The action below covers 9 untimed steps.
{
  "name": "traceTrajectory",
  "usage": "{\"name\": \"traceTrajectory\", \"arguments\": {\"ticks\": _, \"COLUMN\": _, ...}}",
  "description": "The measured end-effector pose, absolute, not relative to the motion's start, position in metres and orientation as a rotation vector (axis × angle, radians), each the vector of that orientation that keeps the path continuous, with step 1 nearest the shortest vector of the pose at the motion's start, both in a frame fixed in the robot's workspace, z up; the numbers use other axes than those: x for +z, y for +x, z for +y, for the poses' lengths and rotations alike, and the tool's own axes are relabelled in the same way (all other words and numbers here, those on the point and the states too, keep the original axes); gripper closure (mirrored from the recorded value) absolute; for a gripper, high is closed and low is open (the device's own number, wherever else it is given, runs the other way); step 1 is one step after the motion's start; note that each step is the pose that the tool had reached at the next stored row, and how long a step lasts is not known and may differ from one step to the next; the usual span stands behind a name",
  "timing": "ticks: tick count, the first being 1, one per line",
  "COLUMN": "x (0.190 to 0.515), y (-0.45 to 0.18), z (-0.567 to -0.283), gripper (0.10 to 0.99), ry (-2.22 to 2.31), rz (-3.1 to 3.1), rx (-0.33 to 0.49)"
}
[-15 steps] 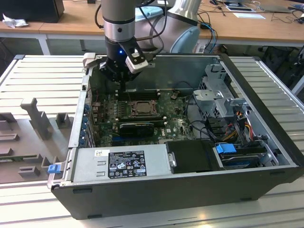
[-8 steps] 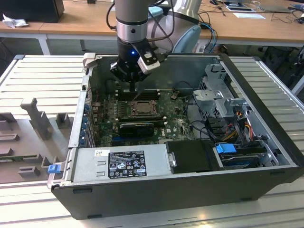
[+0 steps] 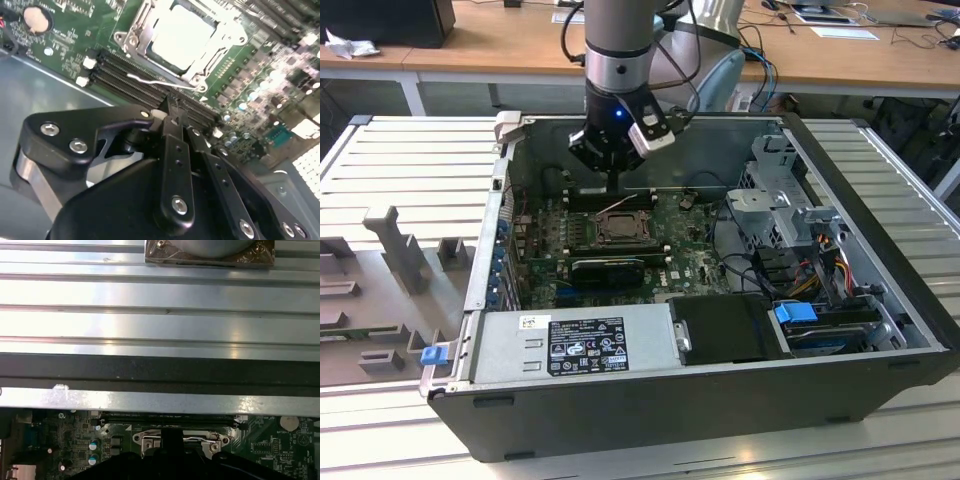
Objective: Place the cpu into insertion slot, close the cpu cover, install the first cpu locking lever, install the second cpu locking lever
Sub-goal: 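Install the first cpu locking lever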
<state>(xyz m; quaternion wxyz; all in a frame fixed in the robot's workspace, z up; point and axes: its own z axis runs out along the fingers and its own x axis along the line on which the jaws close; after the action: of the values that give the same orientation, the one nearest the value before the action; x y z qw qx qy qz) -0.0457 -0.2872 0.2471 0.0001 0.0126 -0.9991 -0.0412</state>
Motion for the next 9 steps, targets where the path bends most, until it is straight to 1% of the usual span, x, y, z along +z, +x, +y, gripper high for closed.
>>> {"name": "traceTrajectory", "arguments": {"ticks": 9, "x": 0.23, "y": -0.043, "z": -0.287, "gripper": 0.98, "ry": 0.132, "rz": -3.134, "rx": -0.128}}
